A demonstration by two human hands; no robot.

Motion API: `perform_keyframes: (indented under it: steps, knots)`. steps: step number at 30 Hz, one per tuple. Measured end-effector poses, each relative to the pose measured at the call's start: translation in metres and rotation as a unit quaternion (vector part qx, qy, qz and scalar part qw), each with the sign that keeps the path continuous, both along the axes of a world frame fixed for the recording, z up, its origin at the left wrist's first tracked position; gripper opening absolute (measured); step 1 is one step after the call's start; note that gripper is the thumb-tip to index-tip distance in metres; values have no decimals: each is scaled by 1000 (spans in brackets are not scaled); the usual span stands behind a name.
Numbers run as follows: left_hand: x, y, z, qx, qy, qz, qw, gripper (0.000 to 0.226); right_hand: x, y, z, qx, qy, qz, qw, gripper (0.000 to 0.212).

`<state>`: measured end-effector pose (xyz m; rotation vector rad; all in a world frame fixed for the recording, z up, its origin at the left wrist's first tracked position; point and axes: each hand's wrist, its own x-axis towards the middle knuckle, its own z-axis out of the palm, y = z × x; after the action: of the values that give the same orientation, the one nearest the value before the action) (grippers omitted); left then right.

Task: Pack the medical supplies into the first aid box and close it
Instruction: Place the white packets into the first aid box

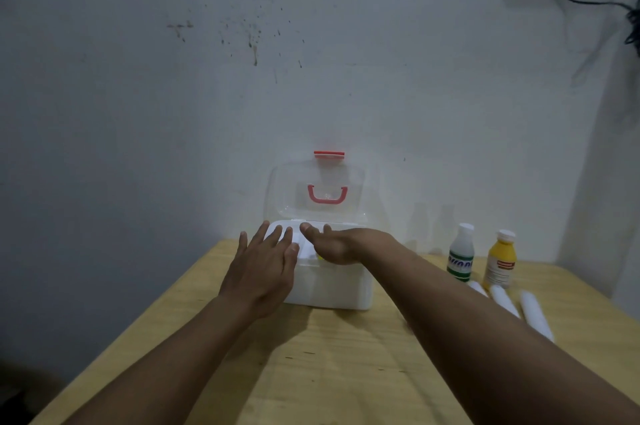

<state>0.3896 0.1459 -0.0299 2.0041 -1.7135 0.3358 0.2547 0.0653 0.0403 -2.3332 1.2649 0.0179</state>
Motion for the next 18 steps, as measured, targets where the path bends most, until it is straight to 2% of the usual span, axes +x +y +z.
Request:
perform_keyframes:
  steps: [5,12,16,18]
  knots:
    - [0,-1,0,1,4,-1,1000,69,10,-15,-7,21,-19,-26,999,81]
    - [0,-1,0,-1,13,-8,1000,56,9,-11,-11,16,-15,-20,1000,72]
    - [0,1,2,2,11,-10,1000,64,4,-11,-6,21,-42,-10,999,69]
    - [0,1,3,7,15,-12,1000,59,4,-12,-6,14,-51,-10,999,68]
